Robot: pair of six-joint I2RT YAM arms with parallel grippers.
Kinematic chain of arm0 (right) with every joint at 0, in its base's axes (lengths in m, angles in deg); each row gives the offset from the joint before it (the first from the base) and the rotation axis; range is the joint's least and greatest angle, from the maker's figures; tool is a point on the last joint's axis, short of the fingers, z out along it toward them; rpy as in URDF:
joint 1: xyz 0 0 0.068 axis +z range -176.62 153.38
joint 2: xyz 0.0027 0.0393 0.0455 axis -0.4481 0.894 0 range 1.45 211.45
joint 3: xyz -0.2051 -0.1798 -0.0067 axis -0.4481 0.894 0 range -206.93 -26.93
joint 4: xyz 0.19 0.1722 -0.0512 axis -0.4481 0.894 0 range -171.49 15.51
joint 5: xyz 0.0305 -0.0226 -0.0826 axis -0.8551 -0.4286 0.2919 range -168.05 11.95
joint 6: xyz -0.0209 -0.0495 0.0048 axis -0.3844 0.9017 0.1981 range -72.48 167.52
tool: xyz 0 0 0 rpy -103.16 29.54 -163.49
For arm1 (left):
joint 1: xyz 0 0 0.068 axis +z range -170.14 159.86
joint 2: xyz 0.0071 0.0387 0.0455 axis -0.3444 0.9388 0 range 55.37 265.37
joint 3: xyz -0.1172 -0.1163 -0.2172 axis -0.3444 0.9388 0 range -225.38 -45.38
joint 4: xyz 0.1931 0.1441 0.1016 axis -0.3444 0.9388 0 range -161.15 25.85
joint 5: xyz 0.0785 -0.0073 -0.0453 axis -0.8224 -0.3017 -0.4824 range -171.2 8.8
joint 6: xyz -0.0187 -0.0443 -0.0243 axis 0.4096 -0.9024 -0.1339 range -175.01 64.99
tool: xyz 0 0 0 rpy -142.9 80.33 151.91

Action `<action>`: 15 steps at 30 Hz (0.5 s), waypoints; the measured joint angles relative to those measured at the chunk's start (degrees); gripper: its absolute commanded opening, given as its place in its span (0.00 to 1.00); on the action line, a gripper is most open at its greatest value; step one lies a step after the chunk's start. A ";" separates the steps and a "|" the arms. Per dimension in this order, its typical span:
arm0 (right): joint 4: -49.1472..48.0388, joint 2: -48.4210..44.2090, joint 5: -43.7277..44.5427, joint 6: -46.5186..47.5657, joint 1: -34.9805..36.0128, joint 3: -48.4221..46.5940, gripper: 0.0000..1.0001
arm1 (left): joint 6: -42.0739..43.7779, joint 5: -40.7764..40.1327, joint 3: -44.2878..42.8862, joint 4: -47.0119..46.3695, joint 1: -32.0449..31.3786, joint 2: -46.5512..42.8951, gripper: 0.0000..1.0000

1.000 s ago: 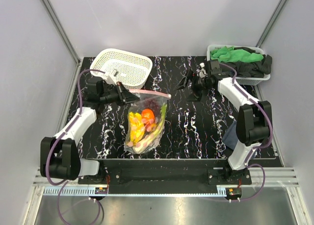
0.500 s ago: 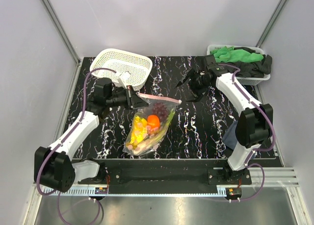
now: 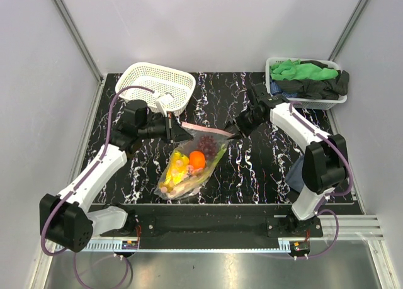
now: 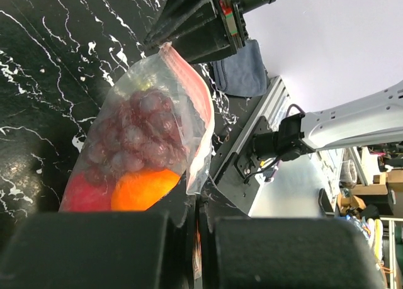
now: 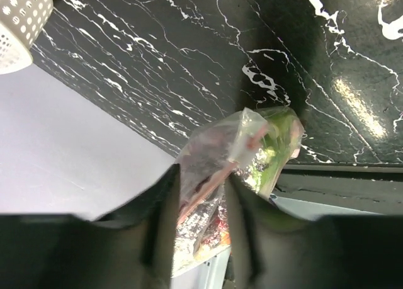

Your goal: Open the zip-top bag and remove the fake food

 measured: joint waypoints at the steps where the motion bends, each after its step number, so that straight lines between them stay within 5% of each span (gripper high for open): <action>1: 0.02 -0.11 0.00 -0.37 0.00 0.24 0.23 | 0.24 -0.11 -0.02 0.28 -0.07 -0.09 0.00; 3: -0.22 -0.42 -0.11 -1.11 0.00 0.28 0.03 | 0.98 -0.44 -0.17 1.20 -0.07 -0.39 0.00; 5: -0.57 -1.01 -0.35 -1.60 0.02 0.28 0.00 | 1.86 -1.11 -0.46 2.29 -0.09 -0.94 0.05; 10: -0.85 -3.04 -0.13 -1.97 0.04 0.28 0.00 | 5.44 -3.74 -3.06 6.29 -0.17 -1.97 0.69; 12: -0.81 -4.24 0.22 -2.03 0.07 0.28 0.00 | 6.82 -5.20 -4.94 8.17 -0.17 -2.38 0.81; 15: -0.52 -6.40 1.03 -2.12 0.26 -0.02 0.00 | 9.01 -7.74 -8.44 10.58 -0.28 -3.13 0.85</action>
